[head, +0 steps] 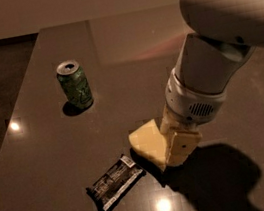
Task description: Move sponge near rxbar chocolate
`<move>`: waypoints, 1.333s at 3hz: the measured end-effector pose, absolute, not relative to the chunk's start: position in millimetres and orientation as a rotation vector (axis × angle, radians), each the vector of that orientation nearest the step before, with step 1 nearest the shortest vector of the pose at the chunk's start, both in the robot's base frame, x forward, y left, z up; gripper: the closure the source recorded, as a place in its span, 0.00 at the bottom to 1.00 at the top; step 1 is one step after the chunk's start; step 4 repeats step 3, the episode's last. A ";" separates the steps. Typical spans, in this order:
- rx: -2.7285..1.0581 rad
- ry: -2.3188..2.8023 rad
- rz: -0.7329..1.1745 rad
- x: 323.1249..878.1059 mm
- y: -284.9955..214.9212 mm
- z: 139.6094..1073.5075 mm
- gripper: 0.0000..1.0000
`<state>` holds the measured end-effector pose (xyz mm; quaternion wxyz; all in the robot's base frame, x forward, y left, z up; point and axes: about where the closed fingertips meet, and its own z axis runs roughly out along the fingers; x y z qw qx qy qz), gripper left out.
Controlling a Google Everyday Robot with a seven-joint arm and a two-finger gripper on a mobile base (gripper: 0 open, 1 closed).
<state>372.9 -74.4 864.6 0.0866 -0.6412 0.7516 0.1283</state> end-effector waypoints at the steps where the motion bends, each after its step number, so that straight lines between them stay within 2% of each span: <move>1: -1.909 2.236 0.376 372.5 -73.8 866.2 0.12; 2: -1.908 2.233 0.370 372.2 -73.2 867.6 0.00; 4: -1.908 2.233 0.369 372.2 -73.2 867.7 0.00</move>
Offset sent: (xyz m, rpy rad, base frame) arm -0.0003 0.0005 0.0013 -0.0003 -0.0051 0.0000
